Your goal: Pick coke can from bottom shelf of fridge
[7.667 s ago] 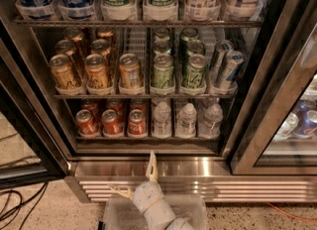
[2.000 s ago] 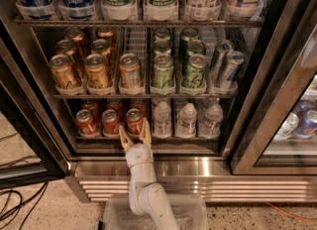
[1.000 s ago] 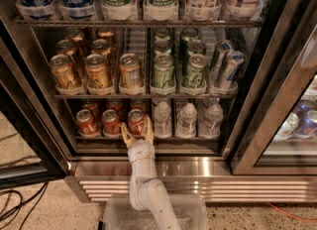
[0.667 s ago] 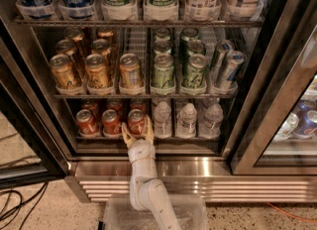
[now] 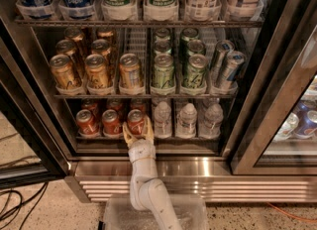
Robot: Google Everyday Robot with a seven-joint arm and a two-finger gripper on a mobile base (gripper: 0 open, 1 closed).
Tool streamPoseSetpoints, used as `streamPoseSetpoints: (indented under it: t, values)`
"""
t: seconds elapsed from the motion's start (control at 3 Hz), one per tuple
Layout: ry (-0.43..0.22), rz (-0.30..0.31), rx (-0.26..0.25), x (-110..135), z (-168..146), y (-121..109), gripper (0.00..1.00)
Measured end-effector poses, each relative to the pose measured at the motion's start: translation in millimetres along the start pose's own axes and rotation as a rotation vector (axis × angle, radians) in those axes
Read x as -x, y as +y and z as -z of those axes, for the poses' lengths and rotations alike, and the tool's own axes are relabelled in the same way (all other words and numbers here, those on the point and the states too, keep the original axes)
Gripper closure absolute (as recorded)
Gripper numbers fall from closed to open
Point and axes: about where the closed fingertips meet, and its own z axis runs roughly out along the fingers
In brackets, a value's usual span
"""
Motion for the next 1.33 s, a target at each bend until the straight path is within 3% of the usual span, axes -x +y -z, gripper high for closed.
streamPoseSetpoints:
  t: [0.67,1.0,1.33]
  values:
    - [0.001,0.025,0.010,-0.9,-3.5,-5.2,1.00]
    - [0.001,0.024,0.010,0.9,-4.1,-6.1,1.00]
    - [-0.066,-0.004,0.079,10.1,-2.1,-11.6,1.00]
